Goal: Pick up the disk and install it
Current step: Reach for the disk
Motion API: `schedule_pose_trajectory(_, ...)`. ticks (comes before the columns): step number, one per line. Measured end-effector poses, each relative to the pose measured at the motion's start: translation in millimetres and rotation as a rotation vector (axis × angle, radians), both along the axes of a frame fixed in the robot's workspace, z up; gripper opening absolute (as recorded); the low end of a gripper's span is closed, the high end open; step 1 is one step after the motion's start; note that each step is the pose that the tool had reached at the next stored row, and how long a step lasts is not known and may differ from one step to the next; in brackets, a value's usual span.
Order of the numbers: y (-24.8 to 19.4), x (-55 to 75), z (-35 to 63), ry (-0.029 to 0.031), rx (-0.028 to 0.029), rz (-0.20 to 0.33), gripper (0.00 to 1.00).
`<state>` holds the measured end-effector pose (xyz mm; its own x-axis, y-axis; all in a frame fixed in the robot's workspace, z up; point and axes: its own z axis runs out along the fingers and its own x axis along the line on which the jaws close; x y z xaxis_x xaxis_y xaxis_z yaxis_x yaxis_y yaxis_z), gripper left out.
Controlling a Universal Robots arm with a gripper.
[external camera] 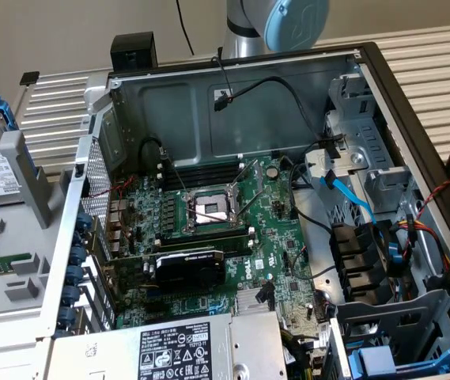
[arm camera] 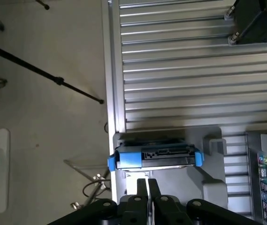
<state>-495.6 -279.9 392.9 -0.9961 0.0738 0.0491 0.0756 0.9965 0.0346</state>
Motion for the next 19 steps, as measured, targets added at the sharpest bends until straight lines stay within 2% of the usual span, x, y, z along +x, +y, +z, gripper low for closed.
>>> schedule_pose_trajectory(3, 5.7, -4.5, 0.0, -0.0088, -0.0015, 0.000, 0.15)
schedule_pose_trajectory(6, 7.6, -12.0, 0.0, -0.0141, -0.0025, 0.000, 0.15)
schedule_pose_trajectory(19, 7.6, -12.9, -0.1, -0.0147, -0.0029, 0.000, 0.15)
